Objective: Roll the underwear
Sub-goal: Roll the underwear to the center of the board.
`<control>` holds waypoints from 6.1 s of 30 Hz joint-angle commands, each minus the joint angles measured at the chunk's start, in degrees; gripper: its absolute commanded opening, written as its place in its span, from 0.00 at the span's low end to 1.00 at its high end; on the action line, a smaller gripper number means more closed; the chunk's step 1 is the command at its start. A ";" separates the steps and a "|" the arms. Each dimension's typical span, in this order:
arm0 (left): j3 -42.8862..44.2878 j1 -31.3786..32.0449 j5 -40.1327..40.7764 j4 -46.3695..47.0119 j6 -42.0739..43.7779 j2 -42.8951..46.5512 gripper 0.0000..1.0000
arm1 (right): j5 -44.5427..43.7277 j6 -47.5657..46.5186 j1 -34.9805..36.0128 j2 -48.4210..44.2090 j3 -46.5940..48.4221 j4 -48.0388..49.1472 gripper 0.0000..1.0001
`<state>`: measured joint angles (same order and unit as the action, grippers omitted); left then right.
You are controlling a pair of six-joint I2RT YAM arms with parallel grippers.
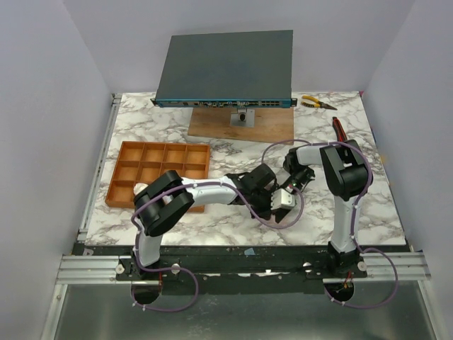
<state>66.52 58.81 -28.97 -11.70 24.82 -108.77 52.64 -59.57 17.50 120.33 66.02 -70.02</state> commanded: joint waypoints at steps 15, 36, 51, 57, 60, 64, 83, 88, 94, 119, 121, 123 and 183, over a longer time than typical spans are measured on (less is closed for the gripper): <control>8.51 -4.48 -15.46 -13.56 -2.77 -10.02 0.00 | -8.03 10.04 -5.42 -10.42 -1.97 11.92 0.55; 4.43 -6.48 -11.75 -8.92 -10.65 -9.85 0.00 | -11.53 15.11 -13.42 -17.43 -6.70 20.56 0.67; 12.00 -12.81 -25.39 -17.18 -13.48 -16.89 0.00 | -8.83 15.27 -21.83 -34.13 -14.58 30.21 0.68; 14.89 -14.52 -29.82 -20.42 -14.88 -20.34 0.00 | -6.10 8.65 -20.33 -42.84 -18.70 29.54 0.70; 15.99 -15.69 -31.97 -21.54 -16.20 -22.11 0.00 | -8.66 7.66 -17.53 -47.09 -21.86 31.84 0.70; 15.97 -17.51 -35.13 -21.98 -18.59 -23.78 0.00 | -13.08 9.18 -9.42 -52.80 -26.70 36.43 0.71; 15.99 -20.85 -40.68 -20.33 -24.55 -29.10 0.00 | -26.96 9.57 13.06 -49.55 -28.35 43.89 0.68; 16.46 -21.06 -40.99 -20.27 -26.44 -29.74 0.00 | -29.34 9.48 16.40 -49.19 -29.63 44.31 0.67; 17.04 -21.14 -41.67 -21.11 -26.27 -30.40 0.00 | -30.90 9.63 18.74 -47.51 -30.15 46.14 0.65; 17.53 -21.18 -43.02 -23.32 -25.08 -30.32 0.00 | -31.84 9.52 22.05 -37.78 -28.91 49.86 0.20; 17.31 -21.12 -43.10 -23.20 -25.08 -29.95 0.00 | -31.06 10.06 22.03 -37.74 -28.52 48.75 0.05; 17.11 -21.17 -43.01 -22.85 -25.08 -29.62 0.00 | -29.78 10.54 22.05 -37.97 -28.01 47.20 0.01; -16.69 -12.02 3.36 -4.91 -3.18 29.83 0.77 | -5.49 12.31 10.76 -6.70 -5.80 21.22 0.01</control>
<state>49.67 41.28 -34.76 -18.00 16.51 -78.11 50.46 -45.28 28.12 107.92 59.79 -44.60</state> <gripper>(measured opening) 0.778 0.065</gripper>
